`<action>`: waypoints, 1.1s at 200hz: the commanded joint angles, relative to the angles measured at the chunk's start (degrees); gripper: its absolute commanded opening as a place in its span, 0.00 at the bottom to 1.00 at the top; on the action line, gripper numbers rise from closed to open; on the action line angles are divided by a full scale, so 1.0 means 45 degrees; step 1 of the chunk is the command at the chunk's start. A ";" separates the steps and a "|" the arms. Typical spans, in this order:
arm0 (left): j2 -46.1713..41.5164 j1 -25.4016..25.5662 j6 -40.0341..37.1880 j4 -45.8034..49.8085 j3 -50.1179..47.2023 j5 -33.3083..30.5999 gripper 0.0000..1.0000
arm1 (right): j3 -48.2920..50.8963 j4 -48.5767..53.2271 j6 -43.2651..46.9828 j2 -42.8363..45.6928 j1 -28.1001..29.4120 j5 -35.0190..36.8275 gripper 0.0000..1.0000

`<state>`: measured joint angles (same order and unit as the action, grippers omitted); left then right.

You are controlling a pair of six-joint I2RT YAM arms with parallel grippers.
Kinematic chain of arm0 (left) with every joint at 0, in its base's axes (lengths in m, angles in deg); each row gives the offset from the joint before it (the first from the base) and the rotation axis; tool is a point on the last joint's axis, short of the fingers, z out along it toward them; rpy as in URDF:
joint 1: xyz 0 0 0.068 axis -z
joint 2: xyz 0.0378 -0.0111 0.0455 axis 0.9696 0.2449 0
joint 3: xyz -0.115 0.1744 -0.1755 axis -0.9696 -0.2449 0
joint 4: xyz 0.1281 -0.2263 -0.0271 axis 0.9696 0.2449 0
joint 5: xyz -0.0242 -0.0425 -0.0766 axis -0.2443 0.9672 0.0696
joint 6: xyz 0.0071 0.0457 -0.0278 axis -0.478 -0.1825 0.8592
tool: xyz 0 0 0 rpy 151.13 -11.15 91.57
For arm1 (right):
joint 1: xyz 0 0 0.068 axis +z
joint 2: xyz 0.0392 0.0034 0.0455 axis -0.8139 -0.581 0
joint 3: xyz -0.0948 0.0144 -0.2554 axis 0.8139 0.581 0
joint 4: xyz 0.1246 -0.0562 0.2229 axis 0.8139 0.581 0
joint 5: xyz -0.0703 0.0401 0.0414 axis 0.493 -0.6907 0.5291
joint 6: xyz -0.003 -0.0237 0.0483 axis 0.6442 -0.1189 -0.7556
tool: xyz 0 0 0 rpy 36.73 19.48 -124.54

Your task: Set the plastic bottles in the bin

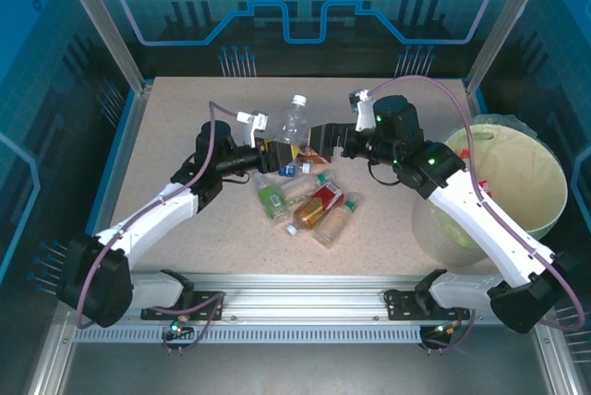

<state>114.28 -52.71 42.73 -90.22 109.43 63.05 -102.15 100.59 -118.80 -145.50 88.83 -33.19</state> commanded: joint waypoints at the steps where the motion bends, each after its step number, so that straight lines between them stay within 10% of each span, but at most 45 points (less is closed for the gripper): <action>1: -0.0214 0.0098 0.0111 -0.2068 -0.0334 0.2214 0.44 | -0.0407 -0.0258 -0.0145 -0.0323 0.0185 -0.1489 1.00; 144: 0.0830 0.0487 0.1790 -0.5408 -0.0383 0.4006 0.43 | 0.0583 -0.5226 -0.2800 -0.1320 0.0462 -0.1636 1.00; 220: 0.1108 0.0547 0.1345 -0.4797 -0.0079 0.3986 0.44 | 0.0300 -0.3570 -0.1972 -0.1266 0.0560 -0.1144 0.64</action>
<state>118.24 -50.88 50.29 -111.59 107.93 80.19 -99.70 82.05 -129.38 -151.27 90.20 -38.63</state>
